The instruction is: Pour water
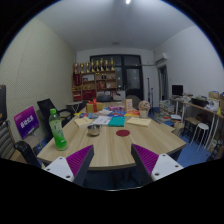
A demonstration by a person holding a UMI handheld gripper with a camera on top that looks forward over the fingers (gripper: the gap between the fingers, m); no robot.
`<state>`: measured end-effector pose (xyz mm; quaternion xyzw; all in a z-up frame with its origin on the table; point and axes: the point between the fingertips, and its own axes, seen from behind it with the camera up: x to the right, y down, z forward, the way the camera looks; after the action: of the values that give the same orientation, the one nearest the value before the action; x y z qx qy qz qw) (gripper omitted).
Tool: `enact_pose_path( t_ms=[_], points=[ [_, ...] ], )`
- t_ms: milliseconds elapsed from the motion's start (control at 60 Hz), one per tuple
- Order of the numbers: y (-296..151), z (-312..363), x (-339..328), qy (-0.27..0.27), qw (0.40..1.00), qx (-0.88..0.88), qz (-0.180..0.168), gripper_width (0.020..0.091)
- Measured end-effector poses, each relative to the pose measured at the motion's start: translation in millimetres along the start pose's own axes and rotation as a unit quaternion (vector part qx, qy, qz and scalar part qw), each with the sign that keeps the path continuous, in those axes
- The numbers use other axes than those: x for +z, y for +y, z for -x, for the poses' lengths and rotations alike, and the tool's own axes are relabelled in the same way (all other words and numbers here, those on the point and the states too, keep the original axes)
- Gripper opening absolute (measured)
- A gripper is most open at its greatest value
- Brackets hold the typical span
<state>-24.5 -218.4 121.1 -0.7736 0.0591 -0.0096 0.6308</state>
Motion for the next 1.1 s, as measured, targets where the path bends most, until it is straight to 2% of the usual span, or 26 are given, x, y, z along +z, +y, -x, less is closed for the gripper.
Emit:
enact_pose_path(
  t_ms=[67, 83, 250, 533, 600, 650, 717, 833, 983, 1100],
  points=[
    [4, -13, 0, -0.005, 1.0, -0.002, -0.001, 0.0837],
    [2, -36, 1, -0.01, 1.0, -0.003, 0.0, 0.084],
    [15, -17, 6, -0.036, 0.999, -0.012, 0.011, 0.0835],
    [44, 98, 70, -0.119, 0.992, -0.03, 0.018, 0.0836],
    [39, 114, 91, -0.137, 0.99, -0.028, 0.014, 0.0837],
    [39, 162, 99, -0.151, 0.988, -0.027, 0.009, 0.0838],
    [33, 182, 121, -0.175, 0.984, -0.03, 0.002, 0.0834],
    [28, 233, 142, -0.167, 0.985, -0.033, -0.009, 0.0839],
    [15, 242, 186, -0.103, 0.993, -0.037, -0.031, 0.084],
    [2, 247, 214, -0.076, 0.996, -0.035, -0.044, 0.0826]
  ],
)
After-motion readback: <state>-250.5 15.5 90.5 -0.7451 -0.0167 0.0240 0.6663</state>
